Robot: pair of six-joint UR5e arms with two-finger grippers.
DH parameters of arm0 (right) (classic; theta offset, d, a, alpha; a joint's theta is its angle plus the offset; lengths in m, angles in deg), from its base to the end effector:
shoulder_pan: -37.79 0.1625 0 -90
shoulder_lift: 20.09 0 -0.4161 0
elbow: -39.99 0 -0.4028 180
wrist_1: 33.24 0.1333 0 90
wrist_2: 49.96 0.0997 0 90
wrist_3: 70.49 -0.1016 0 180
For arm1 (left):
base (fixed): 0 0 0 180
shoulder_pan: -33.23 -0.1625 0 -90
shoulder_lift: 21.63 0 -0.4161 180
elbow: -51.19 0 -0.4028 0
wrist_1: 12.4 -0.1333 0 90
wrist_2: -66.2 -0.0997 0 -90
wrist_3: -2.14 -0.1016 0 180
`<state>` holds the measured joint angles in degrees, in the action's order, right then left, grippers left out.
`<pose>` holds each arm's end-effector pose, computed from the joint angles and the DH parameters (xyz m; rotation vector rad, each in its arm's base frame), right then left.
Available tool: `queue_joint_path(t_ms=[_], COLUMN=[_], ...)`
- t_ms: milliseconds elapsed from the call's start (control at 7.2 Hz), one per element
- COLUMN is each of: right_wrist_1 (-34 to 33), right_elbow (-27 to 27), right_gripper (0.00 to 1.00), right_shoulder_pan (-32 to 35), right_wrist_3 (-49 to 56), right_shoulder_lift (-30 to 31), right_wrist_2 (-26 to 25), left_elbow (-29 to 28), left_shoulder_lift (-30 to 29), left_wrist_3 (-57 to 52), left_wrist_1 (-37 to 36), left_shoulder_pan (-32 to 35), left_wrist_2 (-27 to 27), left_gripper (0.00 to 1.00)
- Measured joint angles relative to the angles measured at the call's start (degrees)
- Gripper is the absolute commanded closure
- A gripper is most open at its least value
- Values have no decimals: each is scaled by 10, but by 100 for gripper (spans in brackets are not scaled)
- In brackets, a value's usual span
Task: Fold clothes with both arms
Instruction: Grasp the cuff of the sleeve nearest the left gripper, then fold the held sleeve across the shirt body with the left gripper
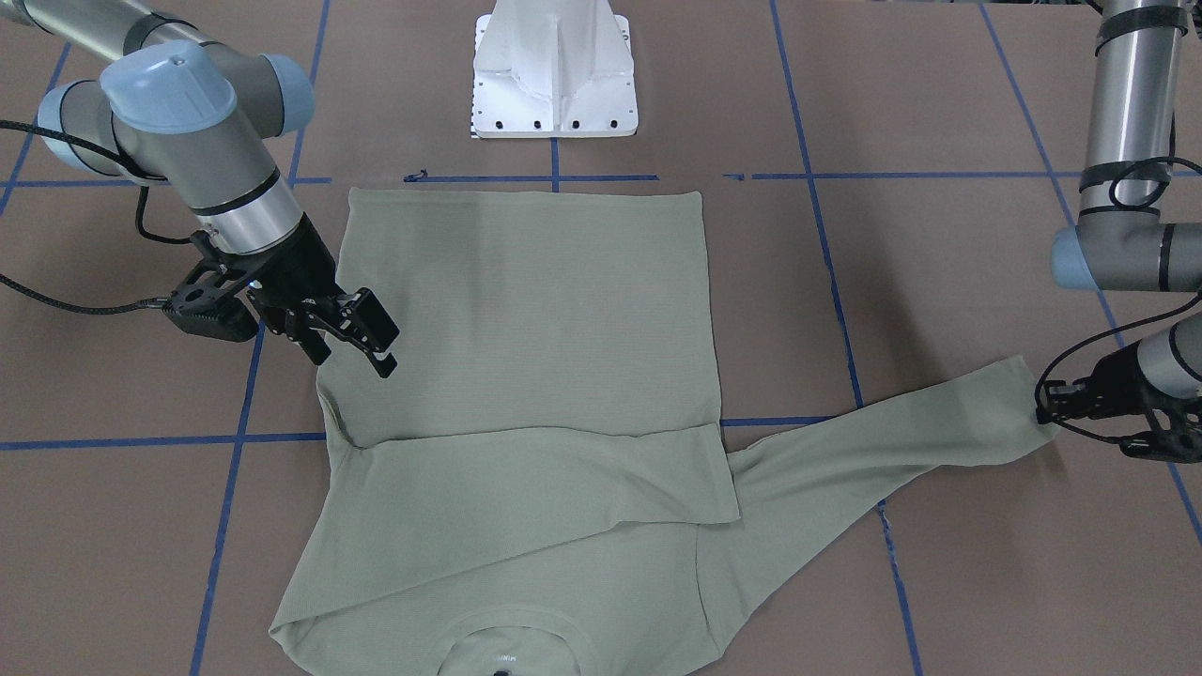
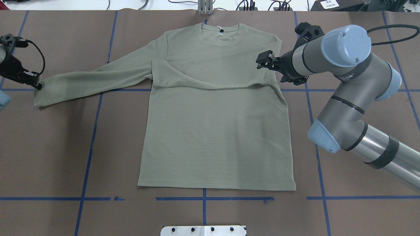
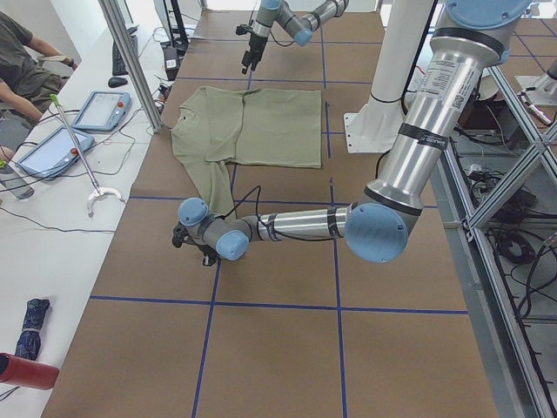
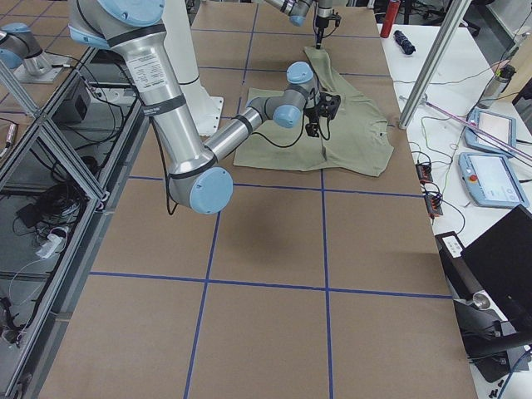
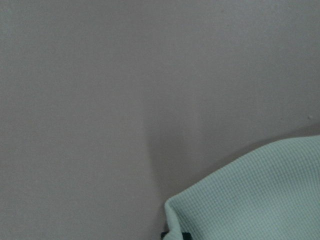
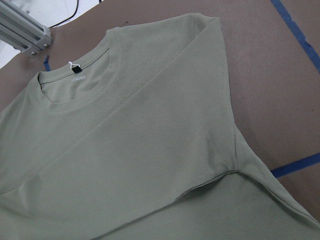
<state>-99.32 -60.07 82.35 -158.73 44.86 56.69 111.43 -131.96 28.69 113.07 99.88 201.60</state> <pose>-0.3832 -0.5236 0.2724 0.1611 -1.0569 0.5261 0.2067 -0.6327 0.6390 0.0617 0.8866 0.1279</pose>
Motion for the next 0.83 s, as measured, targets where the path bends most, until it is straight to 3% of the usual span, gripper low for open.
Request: queue_joint_path(t_ms=[417,694,833], right_wrist_1=[0,1,2], right_elbow=[-12,-32,-37], right_gripper=[0,0,0], right_shoulder_pan=[10,42,70], right_wrist_3=[9,67,101], right_shoulder_lift=[14,52,76], right_wrist_2=[8,44,76], left_elbow=[79,176,223], left_shoulder_lift=[-5,-29,-60], left_wrist_3=[47,192,302], left_wrist_1=[-9,-6,-5], left_shoulder_pan=[20,7,-32], left_wrist_2=[62,75,67], left_gripper=[100,100,100])
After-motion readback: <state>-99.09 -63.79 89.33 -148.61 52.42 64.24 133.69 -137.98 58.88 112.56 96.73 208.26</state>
